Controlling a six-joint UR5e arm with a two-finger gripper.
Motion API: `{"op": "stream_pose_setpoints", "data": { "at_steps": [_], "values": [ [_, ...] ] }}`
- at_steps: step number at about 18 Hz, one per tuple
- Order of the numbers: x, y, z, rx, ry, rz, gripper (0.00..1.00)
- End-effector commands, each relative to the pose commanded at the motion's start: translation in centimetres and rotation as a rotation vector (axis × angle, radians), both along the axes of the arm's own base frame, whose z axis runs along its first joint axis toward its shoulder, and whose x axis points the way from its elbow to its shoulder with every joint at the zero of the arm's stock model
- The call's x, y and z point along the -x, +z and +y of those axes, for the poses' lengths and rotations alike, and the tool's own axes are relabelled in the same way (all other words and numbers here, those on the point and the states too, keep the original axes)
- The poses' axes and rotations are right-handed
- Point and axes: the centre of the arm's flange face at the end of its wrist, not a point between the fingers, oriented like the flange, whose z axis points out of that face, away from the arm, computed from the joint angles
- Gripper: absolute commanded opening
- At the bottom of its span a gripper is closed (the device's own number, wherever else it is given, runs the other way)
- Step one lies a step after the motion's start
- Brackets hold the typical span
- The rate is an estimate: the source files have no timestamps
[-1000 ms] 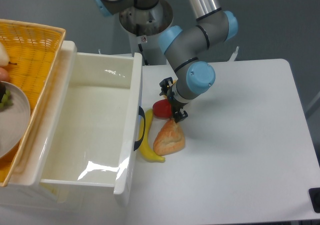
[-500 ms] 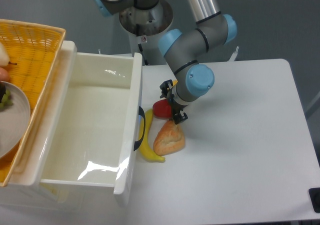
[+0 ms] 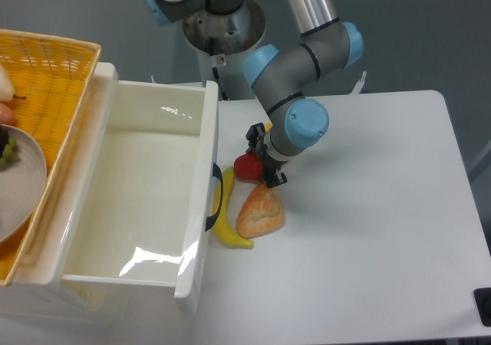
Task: Pick up the red pepper
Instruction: 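Lift the red pepper up off the table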
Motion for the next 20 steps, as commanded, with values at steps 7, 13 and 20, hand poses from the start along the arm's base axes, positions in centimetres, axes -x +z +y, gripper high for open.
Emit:
{"op": "stream_pose_setpoints", "data": {
  "at_steps": [7, 13, 20],
  "values": [
    [2.1, 1.3, -0.7, -0.009, 0.016, 0.015, 0.33],
    [4.9, 3.3, -1.6, -0.014, 0.058, 0.023, 0.25],
    [11.5, 8.9, -2.5, 0.001, 0.111, 0.061, 0.2]
  ]
}}
